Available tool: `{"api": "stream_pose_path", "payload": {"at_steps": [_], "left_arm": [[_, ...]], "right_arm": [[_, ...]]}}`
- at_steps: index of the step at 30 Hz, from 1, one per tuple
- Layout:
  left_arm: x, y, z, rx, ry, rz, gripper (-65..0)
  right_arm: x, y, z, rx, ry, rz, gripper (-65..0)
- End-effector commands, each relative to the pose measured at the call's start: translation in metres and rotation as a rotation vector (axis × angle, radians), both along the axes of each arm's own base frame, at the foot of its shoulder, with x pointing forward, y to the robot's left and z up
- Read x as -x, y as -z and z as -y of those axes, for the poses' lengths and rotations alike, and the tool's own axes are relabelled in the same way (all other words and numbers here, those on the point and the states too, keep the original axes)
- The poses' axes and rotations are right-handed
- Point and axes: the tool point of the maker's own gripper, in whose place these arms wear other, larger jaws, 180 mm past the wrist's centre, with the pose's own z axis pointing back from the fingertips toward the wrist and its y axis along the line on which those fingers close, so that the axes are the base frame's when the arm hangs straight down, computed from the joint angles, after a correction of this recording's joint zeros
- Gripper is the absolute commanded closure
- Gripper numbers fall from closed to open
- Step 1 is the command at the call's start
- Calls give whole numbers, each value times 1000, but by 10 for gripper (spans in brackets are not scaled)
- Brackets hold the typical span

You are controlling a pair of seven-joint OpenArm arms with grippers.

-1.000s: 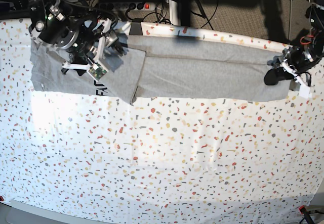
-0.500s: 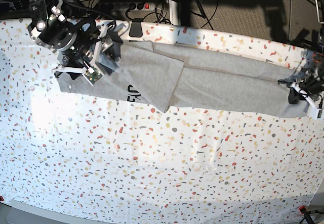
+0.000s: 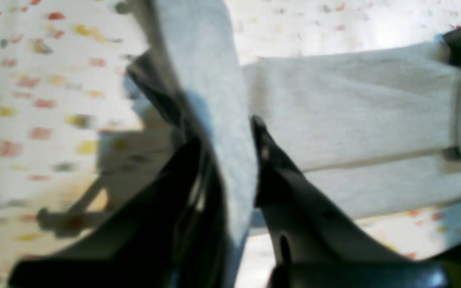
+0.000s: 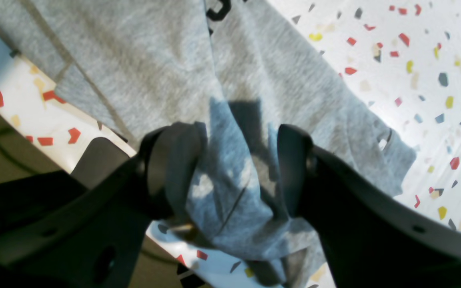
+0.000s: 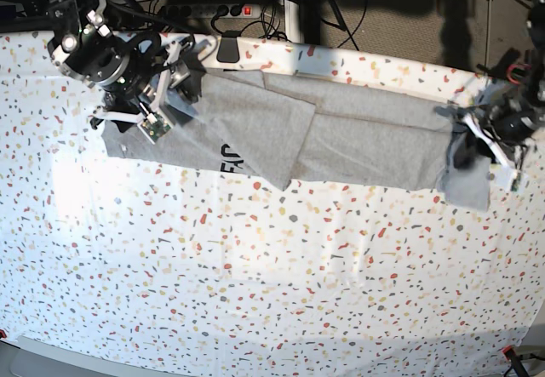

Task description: Fold the T-shirt properly

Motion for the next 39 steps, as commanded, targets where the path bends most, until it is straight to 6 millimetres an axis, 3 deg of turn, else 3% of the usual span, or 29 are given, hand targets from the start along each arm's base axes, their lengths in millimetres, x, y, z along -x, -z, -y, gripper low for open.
{"api": "stream_pose_path", "payload": {"at_steps": [1, 10, 17, 23, 25, 27, 30, 39], "left_arm": [[-4, -14, 10, 35, 10, 56, 0], [3, 6, 99, 94, 109, 64, 0], [-11, 3, 136, 71, 139, 87, 0], [-11, 6, 147, 29, 171, 89, -10], [-11, 6, 147, 28, 172, 88, -177], [-10, 8, 147, 19, 178, 72, -285], [-4, 11, 153, 8, 243, 33, -295], [-5, -17, 181, 178, 363, -9, -295]], "right_arm": [[-6, -10, 1, -4, -3, 39, -347], [-11, -13, -3, -20, 5, 51, -347], [-10, -12, -5, -26, 9, 46, -347], [-10, -12, -5, -25, 9, 47, -347], [-10, -12, -5, -25, 9, 47, -347], [-10, -12, -5, -26, 9, 47, -347], [-12, -13, -5, -27, 9, 52, -347], [-22, -20, -3, -15, 15, 74, -347]]}}
